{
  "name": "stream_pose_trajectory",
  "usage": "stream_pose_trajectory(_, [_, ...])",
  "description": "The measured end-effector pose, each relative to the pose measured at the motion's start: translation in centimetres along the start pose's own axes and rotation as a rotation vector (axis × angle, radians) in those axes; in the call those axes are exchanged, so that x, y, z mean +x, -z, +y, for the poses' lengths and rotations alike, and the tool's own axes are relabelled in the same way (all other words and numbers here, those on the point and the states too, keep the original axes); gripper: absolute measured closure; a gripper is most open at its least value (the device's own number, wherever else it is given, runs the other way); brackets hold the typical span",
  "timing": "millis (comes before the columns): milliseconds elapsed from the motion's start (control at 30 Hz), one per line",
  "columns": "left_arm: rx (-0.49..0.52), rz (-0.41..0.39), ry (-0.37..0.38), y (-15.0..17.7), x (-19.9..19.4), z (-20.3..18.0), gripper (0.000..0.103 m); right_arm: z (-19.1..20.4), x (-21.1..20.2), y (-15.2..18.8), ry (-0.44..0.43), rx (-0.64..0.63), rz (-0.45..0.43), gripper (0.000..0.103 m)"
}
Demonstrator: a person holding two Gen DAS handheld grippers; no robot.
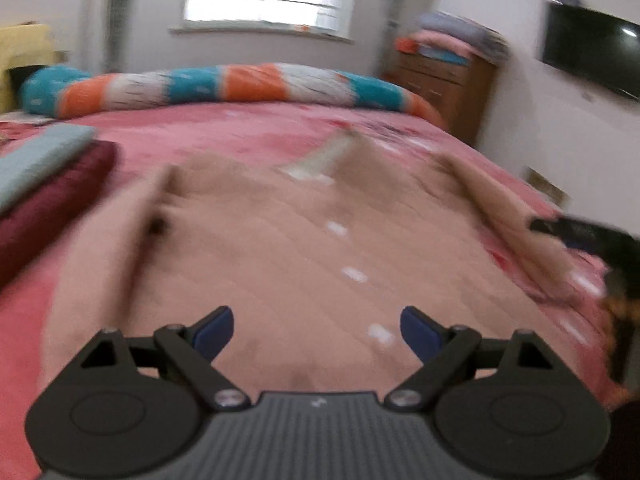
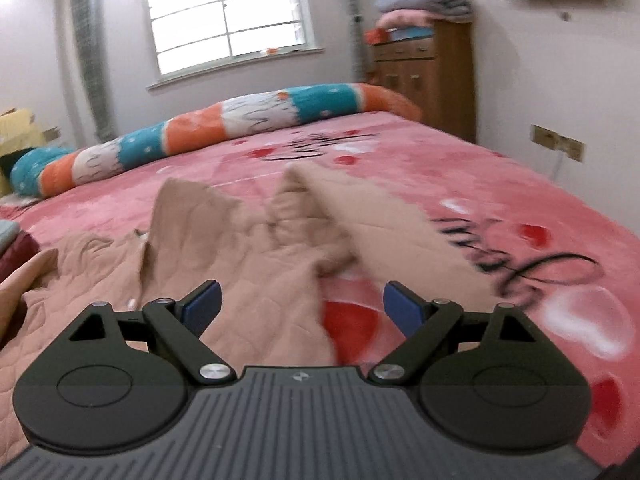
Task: Fold large clothes
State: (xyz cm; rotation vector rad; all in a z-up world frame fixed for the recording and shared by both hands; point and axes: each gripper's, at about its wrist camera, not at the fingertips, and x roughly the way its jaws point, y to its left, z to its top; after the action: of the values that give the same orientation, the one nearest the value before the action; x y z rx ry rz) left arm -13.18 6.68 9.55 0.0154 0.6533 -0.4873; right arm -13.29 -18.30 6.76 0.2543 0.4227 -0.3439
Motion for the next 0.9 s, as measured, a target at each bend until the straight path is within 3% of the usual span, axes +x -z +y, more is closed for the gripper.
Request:
stream_pose_trajectory(233, [0.198, 0.049, 0.225, 3.7, -1.3, -6.3, 0.013, -4.2, -5.4, 2.0, 0.142, 0.130, -0.053, 0.000])
stream_pose_trajectory(400, [0.404, 0.100, 0.335, 6.7, -1.3, -10.2, 0.013, -6.8, -7.2, 3.1, 0.142, 0.301, -0.091, 0.000])
stream_pose_trajectory(567, [0.554, 0.107, 0.297, 8.8, 0.0, -12.6, 0.013, -9.4, -6.8, 4.1, 0.158, 0.481, -0.077, 0.000])
stream_pose_trajectory(700, [0.653, 0.097, 0.215, 9.9, 2.2, -13.8, 0.019, -9.8, -6.6, 4.3, 0.152, 0.508, -0.080, 0.000])
stream_pose_trajectory(900, [0.577, -0.008, 0.138, 8.0, 3.2, -14.1, 0.021, -9.7, -7.1, 4.6, 0.144, 0.452, -0.072, 0.000])
